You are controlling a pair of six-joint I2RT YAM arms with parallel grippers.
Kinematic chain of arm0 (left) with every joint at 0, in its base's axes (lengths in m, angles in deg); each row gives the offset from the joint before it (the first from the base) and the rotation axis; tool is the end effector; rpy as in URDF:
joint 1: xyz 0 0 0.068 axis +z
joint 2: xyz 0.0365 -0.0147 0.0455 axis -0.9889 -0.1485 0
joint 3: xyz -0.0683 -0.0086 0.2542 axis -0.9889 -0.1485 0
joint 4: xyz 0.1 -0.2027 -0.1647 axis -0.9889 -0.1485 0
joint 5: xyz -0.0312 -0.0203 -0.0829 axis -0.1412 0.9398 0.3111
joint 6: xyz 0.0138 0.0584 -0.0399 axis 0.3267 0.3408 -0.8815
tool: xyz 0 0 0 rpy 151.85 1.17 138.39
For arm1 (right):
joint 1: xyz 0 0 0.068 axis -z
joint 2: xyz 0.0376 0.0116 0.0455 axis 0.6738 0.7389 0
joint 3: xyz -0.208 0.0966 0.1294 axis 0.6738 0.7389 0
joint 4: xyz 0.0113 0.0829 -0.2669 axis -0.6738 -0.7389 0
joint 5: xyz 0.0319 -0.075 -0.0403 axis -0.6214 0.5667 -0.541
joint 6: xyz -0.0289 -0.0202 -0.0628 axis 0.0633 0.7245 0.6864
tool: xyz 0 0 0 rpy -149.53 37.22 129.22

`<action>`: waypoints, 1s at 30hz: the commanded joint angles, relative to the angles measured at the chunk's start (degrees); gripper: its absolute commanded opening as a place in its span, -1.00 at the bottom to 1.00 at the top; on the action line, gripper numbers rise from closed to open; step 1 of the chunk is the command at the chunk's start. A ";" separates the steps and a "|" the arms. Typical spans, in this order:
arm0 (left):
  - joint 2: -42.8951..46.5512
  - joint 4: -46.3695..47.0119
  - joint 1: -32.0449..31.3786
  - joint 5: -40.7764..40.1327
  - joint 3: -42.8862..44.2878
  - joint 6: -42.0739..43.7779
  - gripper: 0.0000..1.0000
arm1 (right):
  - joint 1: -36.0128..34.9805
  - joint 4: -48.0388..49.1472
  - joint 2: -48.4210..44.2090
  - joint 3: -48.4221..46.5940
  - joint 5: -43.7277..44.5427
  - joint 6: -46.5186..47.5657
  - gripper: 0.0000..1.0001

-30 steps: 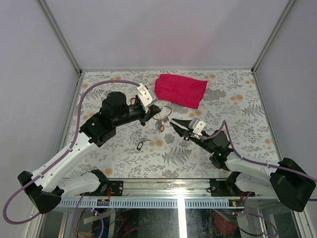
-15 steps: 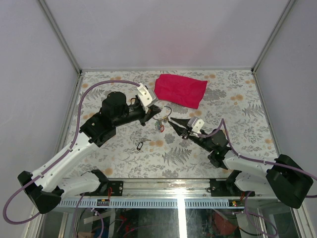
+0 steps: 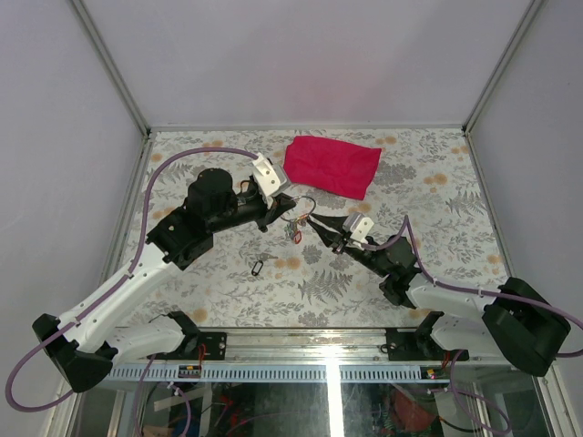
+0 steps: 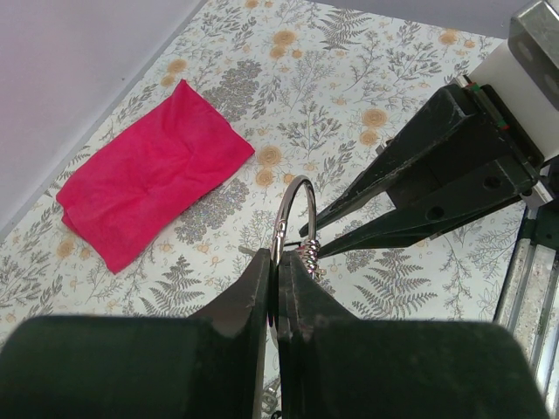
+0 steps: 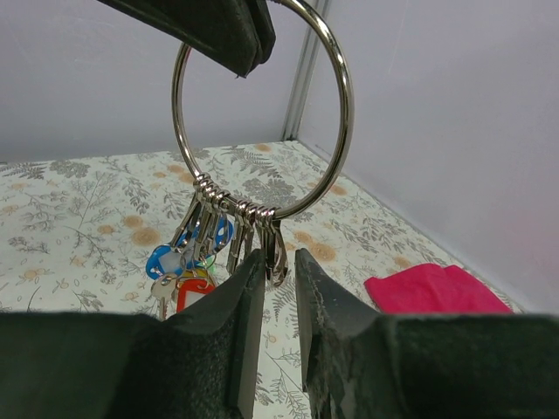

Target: Put the keys on the keyring

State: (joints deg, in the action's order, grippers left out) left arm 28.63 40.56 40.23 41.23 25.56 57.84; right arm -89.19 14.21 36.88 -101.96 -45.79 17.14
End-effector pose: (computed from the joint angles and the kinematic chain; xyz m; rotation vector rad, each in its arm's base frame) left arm 0.1999 -0.2012 0.3839 1.0624 1.4985 -0.6376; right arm 0.1750 0.2026 0.2425 -0.7112 0.9923 0.6879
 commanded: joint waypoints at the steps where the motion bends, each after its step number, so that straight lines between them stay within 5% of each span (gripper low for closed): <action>1: 0.44 1.88 -0.39 1.16 1.81 -0.43 -1.00 | -0.46 5.92 0.63 -2.60 1.30 -0.31 -0.48; 30: 0.40 0.99 -0.34 1.34 2.37 -0.38 -1.00 | -0.41 8.13 1.54 -2.10 3.56 0.05 -0.46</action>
State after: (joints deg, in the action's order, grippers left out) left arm 28.63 40.30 40.23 41.69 25.56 57.84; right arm -89.19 16.05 37.91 -102.03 -43.30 17.16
